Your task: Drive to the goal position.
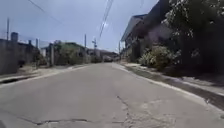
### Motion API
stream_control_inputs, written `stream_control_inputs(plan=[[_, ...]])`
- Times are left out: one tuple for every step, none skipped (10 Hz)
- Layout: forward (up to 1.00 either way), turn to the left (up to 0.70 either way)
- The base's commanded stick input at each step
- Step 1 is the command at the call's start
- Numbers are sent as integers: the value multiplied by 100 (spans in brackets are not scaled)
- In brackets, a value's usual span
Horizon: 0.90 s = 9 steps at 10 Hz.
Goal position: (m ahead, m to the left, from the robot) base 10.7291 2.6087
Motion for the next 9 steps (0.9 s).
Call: stream_control_inputs(plan=[[100, 1], [100, 1], [100, 1], [100, 1], [100, 1], [100, 1], [100, 1], [100, -12], [100, -39]])
